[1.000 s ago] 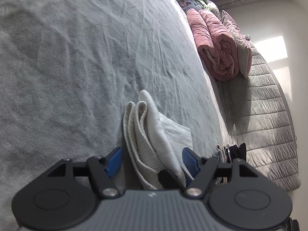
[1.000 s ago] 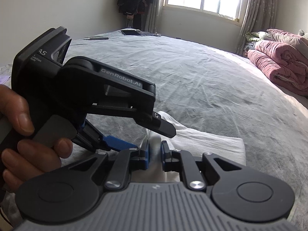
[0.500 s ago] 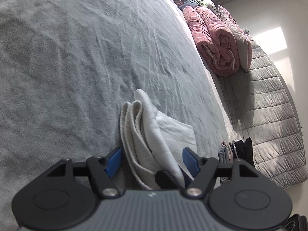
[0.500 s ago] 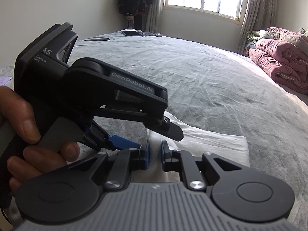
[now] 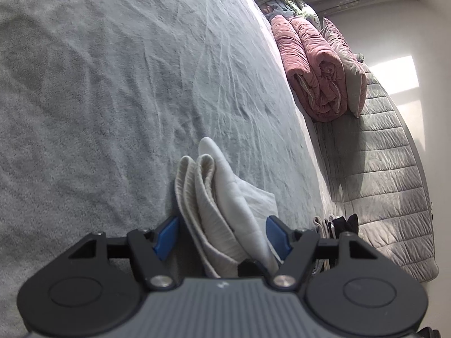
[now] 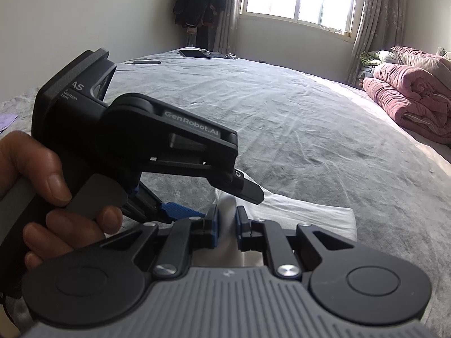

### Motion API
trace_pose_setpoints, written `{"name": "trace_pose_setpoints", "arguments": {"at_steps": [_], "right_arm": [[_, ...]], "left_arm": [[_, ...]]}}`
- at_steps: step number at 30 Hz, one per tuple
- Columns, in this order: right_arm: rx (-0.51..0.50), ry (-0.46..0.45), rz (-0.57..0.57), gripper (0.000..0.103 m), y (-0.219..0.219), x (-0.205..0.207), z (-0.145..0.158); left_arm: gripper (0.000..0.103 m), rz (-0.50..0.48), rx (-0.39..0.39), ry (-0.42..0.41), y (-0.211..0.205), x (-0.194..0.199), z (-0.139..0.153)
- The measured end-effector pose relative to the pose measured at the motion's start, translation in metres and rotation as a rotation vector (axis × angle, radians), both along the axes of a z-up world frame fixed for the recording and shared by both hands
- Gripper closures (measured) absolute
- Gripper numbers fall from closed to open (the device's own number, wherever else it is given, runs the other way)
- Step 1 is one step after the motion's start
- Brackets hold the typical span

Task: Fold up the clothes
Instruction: 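Close the left gripper on the folded edge of the white bundle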

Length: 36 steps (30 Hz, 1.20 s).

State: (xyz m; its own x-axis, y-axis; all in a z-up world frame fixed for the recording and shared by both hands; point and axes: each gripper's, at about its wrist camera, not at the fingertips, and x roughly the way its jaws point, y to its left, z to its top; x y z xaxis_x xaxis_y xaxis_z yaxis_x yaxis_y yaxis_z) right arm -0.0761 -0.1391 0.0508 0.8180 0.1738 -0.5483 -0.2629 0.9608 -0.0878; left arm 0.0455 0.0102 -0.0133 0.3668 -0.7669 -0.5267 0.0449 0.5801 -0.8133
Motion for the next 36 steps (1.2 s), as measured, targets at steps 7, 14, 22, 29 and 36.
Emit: {"name": "trace_pose_setpoints", "arguments": {"at_steps": [7,14,22,29,36], "right_arm": [[0.009,0.005,0.015,0.090,0.002,0.001,-0.002],[-0.001,0.013,0.034,0.090,0.009,0.003,-0.005],[-0.011,0.010,0.050,0.090,0.012,0.003,-0.006],[-0.012,0.026,0.069,0.088,0.012,0.000,-0.011],[0.079,0.058,0.199,0.075,-0.007,-0.012,0.001]], "left_arm": [[0.035,-0.007,0.016,-0.014,-0.006,0.000,0.001],[0.035,0.001,0.020,-0.023,-0.008,0.001,0.000],[0.061,0.022,0.053,-0.022,-0.004,0.004,-0.005],[0.070,0.024,0.090,-0.033,-0.004,0.005,-0.007],[0.076,0.013,0.127,-0.058,-0.004,0.005,-0.008]]}}
